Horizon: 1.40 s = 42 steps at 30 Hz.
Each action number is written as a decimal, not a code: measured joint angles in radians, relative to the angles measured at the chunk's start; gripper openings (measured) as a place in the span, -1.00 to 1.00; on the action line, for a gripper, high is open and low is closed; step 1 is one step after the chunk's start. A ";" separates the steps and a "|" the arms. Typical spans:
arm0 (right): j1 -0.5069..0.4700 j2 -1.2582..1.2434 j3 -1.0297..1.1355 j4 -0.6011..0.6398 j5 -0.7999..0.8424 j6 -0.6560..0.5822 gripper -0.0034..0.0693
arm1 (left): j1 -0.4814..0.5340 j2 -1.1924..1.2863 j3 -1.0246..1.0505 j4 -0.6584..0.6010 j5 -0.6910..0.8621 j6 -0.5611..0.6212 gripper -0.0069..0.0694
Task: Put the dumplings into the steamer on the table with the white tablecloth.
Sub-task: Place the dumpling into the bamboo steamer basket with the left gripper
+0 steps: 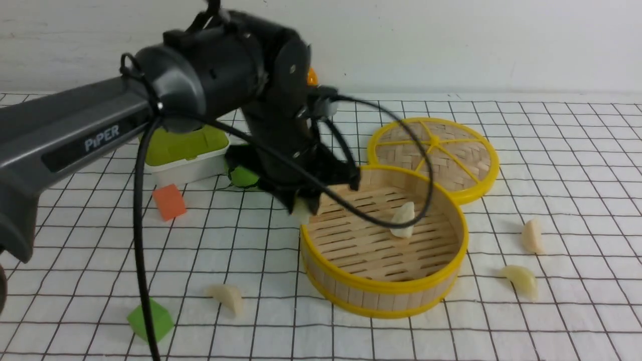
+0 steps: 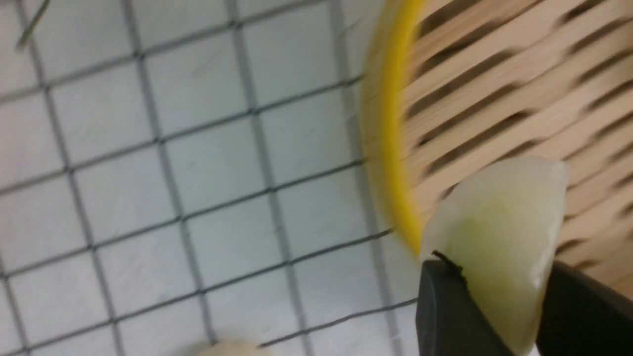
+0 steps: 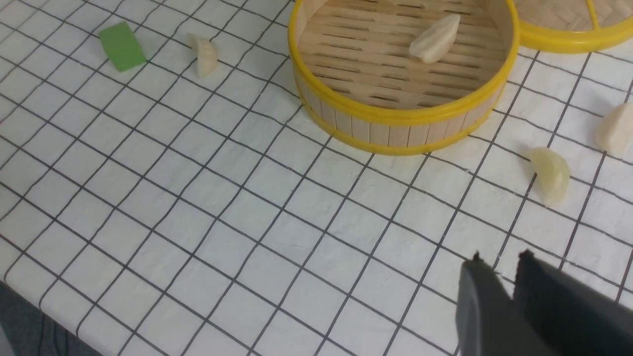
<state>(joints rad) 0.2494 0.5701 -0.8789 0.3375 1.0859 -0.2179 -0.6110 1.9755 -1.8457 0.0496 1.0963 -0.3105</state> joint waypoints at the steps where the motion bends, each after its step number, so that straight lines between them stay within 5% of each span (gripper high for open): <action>1: 0.000 0.000 0.000 0.000 0.000 0.000 -0.62 | -0.018 0.007 -0.041 -0.006 -0.006 -0.008 -0.25; 8: 0.000 0.000 0.000 0.000 0.001 0.000 -0.62 | -0.057 0.136 -0.195 -0.020 -0.065 -0.109 -0.25; 30: 0.000 0.000 0.000 -0.038 0.027 0.000 -0.60 | -0.057 0.352 -0.207 -0.003 -0.252 -0.230 -0.25; 42: 0.000 0.000 0.000 -0.041 0.029 0.000 -0.59 | -0.057 0.287 -0.369 0.049 0.075 -0.188 0.41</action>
<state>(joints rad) 0.2494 0.5701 -0.8789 0.2962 1.1153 -0.2179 -0.6684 2.2628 -2.2149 0.0990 1.1712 -0.4981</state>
